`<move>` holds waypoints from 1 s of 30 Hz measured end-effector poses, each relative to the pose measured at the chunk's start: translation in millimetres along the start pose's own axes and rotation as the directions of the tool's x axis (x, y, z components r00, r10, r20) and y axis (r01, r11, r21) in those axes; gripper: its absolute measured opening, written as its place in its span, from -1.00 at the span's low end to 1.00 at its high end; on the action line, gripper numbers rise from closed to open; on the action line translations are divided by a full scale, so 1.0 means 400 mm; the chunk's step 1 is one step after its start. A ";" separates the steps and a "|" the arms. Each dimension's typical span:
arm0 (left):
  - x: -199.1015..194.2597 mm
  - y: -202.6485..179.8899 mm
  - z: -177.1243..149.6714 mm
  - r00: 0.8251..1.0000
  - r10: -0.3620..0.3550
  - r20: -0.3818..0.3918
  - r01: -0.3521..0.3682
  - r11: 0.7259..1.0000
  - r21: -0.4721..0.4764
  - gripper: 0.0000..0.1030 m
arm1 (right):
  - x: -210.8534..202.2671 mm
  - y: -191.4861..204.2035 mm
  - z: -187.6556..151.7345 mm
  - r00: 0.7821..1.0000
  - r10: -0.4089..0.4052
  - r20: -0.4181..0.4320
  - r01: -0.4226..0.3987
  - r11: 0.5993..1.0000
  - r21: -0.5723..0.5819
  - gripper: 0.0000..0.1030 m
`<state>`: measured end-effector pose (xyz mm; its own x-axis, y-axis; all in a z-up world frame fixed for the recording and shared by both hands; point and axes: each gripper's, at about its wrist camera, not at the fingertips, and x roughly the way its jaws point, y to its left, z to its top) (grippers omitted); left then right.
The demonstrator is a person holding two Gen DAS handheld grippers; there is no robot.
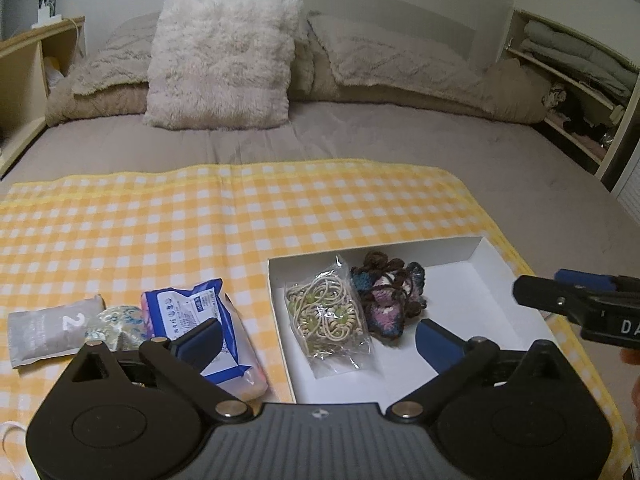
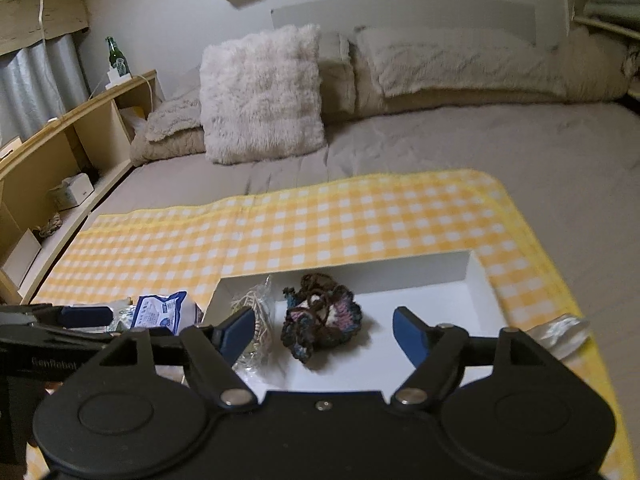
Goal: Organize soft objects
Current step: 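Lower both items into the white box and open both tools, then move both tools back toward the remaining items beside the box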
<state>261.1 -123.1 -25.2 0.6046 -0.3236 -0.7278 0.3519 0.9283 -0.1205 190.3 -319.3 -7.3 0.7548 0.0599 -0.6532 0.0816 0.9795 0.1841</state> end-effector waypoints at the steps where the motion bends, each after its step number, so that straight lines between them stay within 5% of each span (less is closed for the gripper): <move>1: -0.010 -0.002 -0.003 1.000 0.001 0.006 -0.001 1.000 0.002 0.99 | -0.015 0.000 -0.002 1.000 -0.009 0.011 0.009 1.000 -0.005 0.52; 4: -0.042 -0.009 -0.009 1.000 -0.001 0.031 0.000 1.000 0.005 1.00 | -0.053 0.002 -0.010 0.999 -0.041 0.036 0.042 0.998 -0.039 0.74; 14: -0.135 -0.042 -0.034 0.995 -0.018 0.098 0.017 1.000 0.017 1.00 | -0.149 -0.010 -0.033 0.991 -0.090 0.094 0.097 0.992 -0.077 1.00; 30: -0.189 -0.030 -0.059 0.989 0.036 0.145 -0.040 0.999 0.022 1.00 | -0.193 -0.013 -0.055 0.990 -0.098 0.105 0.107 0.991 -0.083 1.00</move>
<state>194.2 -105.4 15.3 0.7139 -0.3127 -0.6265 0.3428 0.9363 -0.0768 117.1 -324.6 26.0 0.8073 -0.0573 -0.5873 0.1080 0.9928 0.0515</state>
